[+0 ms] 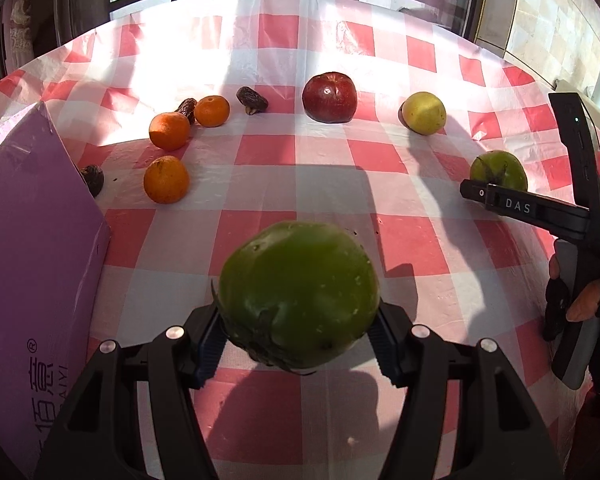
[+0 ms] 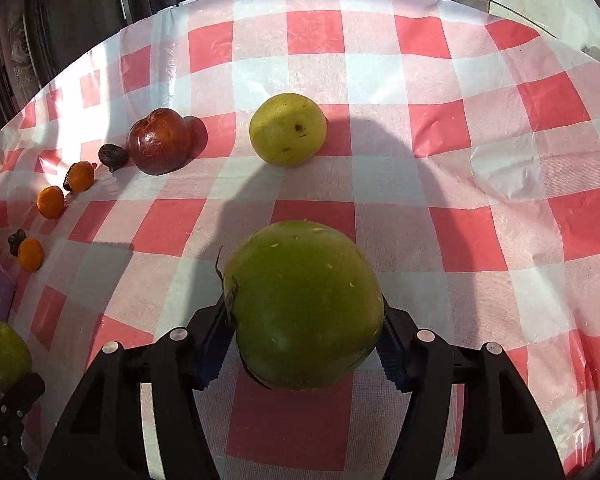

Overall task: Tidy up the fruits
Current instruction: 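Carry both held green fruits over the purple box, then lower the green fruits into the box and open both tools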

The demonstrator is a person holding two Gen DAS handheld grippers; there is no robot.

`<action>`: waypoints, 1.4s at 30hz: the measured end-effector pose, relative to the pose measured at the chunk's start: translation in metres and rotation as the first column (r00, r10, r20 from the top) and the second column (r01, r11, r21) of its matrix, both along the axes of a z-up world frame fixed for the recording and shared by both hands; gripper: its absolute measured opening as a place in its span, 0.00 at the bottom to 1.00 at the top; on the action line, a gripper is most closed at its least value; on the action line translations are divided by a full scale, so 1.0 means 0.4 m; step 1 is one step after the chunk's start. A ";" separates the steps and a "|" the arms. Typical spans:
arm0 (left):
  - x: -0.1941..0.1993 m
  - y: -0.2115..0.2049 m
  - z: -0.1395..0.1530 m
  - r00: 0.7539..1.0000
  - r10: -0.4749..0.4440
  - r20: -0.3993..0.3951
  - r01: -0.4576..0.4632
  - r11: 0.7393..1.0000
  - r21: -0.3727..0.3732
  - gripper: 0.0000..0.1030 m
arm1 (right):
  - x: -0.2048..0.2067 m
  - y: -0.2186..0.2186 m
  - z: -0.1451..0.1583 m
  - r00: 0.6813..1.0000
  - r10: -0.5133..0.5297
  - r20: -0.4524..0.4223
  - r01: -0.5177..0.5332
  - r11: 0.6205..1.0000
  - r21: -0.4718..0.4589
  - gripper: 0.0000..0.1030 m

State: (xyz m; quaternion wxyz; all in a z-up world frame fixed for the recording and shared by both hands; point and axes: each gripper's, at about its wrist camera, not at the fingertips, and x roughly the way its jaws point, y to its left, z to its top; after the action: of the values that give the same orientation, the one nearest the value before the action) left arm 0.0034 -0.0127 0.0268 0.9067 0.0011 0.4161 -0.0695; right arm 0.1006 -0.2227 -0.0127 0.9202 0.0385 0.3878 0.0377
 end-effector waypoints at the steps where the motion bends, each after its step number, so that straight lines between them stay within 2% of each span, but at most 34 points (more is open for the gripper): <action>1: -0.015 -0.002 0.012 1.000 -0.002 0.010 0.002 1.000 -0.005 0.60 | -0.025 0.003 0.006 1.000 0.004 0.003 -0.004 1.000 0.017 0.60; 4: -0.063 0.000 0.061 0.999 -0.005 0.048 0.007 1.000 -0.024 0.60 | -0.098 0.034 0.056 0.998 0.037 0.044 -0.038 0.999 0.031 0.60; 6: -0.104 0.014 0.111 0.996 0.004 0.087 0.000 0.999 -0.043 0.60 | -0.150 0.056 0.117 0.993 0.082 0.082 -0.085 0.996 0.038 0.60; 10: -0.188 0.081 0.225 0.987 0.052 0.150 -0.042 0.997 -0.069 0.60 | -0.247 0.157 0.246 0.964 0.200 0.173 -0.208 0.978 0.031 0.60; 15: -0.263 0.240 0.337 0.980 0.102 0.171 -0.101 0.995 -0.014 0.60 | -0.350 0.346 0.367 0.886 0.404 0.229 -0.421 0.907 0.028 0.60; 19: -0.260 0.386 0.340 0.990 0.118 0.082 -0.127 0.985 0.116 0.60 | -0.395 0.514 0.403 0.812 0.556 0.179 -0.562 0.827 -0.021 0.60; 21: -0.246 0.466 0.308 0.989 0.146 -0.001 -0.144 0.975 0.167 0.60 | -0.401 0.598 0.393 0.778 0.618 0.112 -0.615 0.786 -0.067 0.60; 24: -0.240 0.575 0.245 0.973 0.214 -0.090 -0.188 0.954 0.233 0.60 | -0.403 0.717 0.341 0.732 0.681 -0.021 -0.676 0.721 -0.156 0.60; 26: -0.247 0.626 0.212 0.962 0.240 -0.127 -0.204 0.948 0.246 0.60 | -0.396 0.787 0.293 0.698 0.706 -0.122 -0.715 0.675 -0.182 0.60; 29: -0.257 0.670 0.170 0.954 0.234 -0.189 -0.188 0.954 0.232 0.60 | -0.394 0.874 0.198 0.649 0.701 -0.295 -0.760 0.596 -0.257 0.60; 32: -0.250 0.682 0.135 0.944 0.205 -0.257 -0.146 0.962 0.230 0.60 | -0.400 0.933 0.103 0.629 0.652 -0.425 -0.776 0.491 -0.395 0.60; 35: -0.226 0.675 0.119 0.935 0.162 -0.316 -0.084 0.966 0.245 0.60 | -0.429 0.977 0.072 0.620 0.615 -0.487 -0.776 0.386 -0.499 0.60; 37: -0.211 0.669 0.098 0.914 0.157 -0.374 -0.045 0.956 0.291 0.60 | -0.445 0.999 0.044 0.596 0.586 -0.548 -0.790 0.305 -0.533 0.60; 40: -0.195 0.685 0.059 0.863 0.158 -0.479 -0.035 0.966 0.257 0.60 | -0.473 0.995 -0.009 0.562 0.531 -0.634 -0.812 0.206 -0.546 0.59; 42: -0.195 0.692 0.039 0.837 0.160 -0.524 -0.037 0.971 0.238 0.60 | -0.487 0.978 -0.030 0.560 0.506 -0.656 -0.814 0.186 -0.551 0.59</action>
State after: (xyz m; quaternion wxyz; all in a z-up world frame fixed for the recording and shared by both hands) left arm -0.0744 0.2643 0.0423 0.7498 0.0594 0.6585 0.0260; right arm -0.0941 0.1684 -0.0246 0.6288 -0.5611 0.4786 0.2463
